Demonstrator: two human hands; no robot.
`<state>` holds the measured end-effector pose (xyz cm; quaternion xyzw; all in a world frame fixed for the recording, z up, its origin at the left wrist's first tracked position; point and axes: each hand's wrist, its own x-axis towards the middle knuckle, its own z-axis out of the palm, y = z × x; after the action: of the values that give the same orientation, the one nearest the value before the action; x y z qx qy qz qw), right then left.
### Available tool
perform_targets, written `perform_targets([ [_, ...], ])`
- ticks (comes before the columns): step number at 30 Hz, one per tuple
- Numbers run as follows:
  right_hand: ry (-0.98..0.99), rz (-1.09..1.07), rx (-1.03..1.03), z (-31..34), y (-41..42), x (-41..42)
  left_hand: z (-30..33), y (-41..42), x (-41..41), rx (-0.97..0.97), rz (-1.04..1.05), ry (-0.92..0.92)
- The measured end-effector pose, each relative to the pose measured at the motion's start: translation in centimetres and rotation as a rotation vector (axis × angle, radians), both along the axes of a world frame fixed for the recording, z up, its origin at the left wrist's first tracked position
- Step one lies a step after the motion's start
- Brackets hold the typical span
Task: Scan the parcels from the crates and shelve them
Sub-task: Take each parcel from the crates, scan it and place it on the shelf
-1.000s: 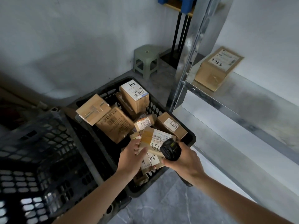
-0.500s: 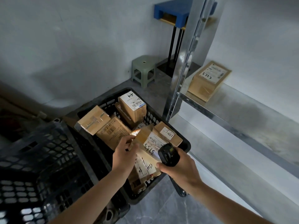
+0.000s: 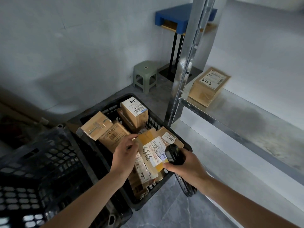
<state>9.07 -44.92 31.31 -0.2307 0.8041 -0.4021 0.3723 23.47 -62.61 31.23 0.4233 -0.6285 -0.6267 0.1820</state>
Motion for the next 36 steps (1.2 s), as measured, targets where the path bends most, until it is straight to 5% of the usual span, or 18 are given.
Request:
perform_targets([
  [11,-0.2,0.082,0.015,0.4,0.5,0.6,-0.6,0.9,-1.3,-0.035,0.047,-0.06],
  [36,-0.155,0.012,0.003,-0.6,-0.5,-0.5,-2.0,0.9,-1.4,0.007,-0.099,-0.066],
])
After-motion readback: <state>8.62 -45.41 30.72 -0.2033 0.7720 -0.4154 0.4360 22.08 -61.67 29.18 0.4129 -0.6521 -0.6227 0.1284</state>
